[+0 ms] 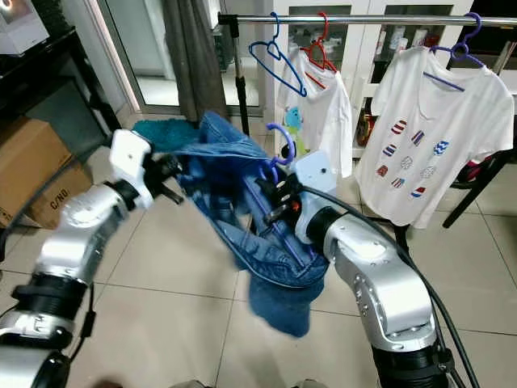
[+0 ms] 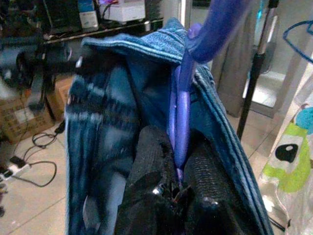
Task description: Hang hanger
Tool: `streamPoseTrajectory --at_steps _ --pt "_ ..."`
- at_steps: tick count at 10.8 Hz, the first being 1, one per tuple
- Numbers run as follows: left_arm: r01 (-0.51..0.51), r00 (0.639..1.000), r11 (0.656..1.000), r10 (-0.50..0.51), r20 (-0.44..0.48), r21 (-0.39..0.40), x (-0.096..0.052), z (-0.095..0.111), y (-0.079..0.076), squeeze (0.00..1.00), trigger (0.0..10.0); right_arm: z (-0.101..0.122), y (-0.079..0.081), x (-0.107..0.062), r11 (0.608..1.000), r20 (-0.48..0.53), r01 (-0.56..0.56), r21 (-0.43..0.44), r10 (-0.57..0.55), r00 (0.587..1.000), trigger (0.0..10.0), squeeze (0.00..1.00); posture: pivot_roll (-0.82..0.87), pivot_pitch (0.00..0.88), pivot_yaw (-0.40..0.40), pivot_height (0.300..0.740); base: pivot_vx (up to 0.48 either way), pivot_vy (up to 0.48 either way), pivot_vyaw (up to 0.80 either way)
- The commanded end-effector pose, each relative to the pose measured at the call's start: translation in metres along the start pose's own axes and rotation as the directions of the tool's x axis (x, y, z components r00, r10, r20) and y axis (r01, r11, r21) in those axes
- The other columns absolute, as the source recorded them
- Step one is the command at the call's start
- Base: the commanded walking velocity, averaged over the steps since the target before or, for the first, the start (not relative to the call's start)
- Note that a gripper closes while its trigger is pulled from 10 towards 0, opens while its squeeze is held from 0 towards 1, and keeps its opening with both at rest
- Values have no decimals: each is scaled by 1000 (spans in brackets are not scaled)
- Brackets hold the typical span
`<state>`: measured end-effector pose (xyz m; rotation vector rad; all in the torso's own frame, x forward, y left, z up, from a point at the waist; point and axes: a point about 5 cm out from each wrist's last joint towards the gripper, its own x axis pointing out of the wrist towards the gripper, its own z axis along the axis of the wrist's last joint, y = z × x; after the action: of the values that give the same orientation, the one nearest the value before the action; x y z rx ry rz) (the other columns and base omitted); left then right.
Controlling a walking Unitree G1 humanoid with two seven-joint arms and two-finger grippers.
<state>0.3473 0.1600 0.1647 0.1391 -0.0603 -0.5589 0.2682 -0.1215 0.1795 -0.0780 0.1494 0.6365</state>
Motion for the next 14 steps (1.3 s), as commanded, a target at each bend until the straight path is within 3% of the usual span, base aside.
streamPoseTrajectory --at_steps 1,5,6,7,8,10,12,13,14 --pt "-62 997 998 60 53 25 -2 20 19 0 0 3 3 -2 1000 15 -25 -19 25 1000 0 0 -83 0 125 740 0 0 0" --pt "-156 985 981 146 89 118 2 71 67 0 0 -10 8 -17 983 -49 -145 -113 141 989 0 0 -81 0 140 740 0 0 0" --pt "-169 986 975 167 32 141 3 70 77 0 0 -9 12 -23 971 -43 -209 -115 205 978 0 0 -83 0 146 740 0 0 0" --pt "-210 972 965 223 -68 158 -1 52 90 0 0 -2 12 -31 967 23 -244 -70 246 969 0 0 -86 0 151 740 0 0 0" --pt "-248 961 958 262 -88 144 -3 43 94 0 0 1 11 -34 965 54 -257 -50 260 964 0 0 -87 0 153 740 0 0 0" --pt "-250 956 967 256 -146 57 -5 15 85 0 0 7 14 -40 958 117 -287 -4 285 951 0 0 -88 0 155 740 0 0 0" --pt "-39 995 998 34 -91 -58 13 5 42 0 0 4 2 -29 991 121 -128 27 124 985 0 0 -96 0 172 740 0 0 0" --pt "172 984 979 -176 -32 -111 22 2 -5 0 0 5 -11 -13 986 170 68 150 -93 981 0 0 -91 0 166 740 0 0 0" --pt "236 971 964 -239 -14 -123 23 2 -24 0 0 6 -16 -7 962 192 143 234 -190 963 0 0 -83 0 159 740 0 0 0"
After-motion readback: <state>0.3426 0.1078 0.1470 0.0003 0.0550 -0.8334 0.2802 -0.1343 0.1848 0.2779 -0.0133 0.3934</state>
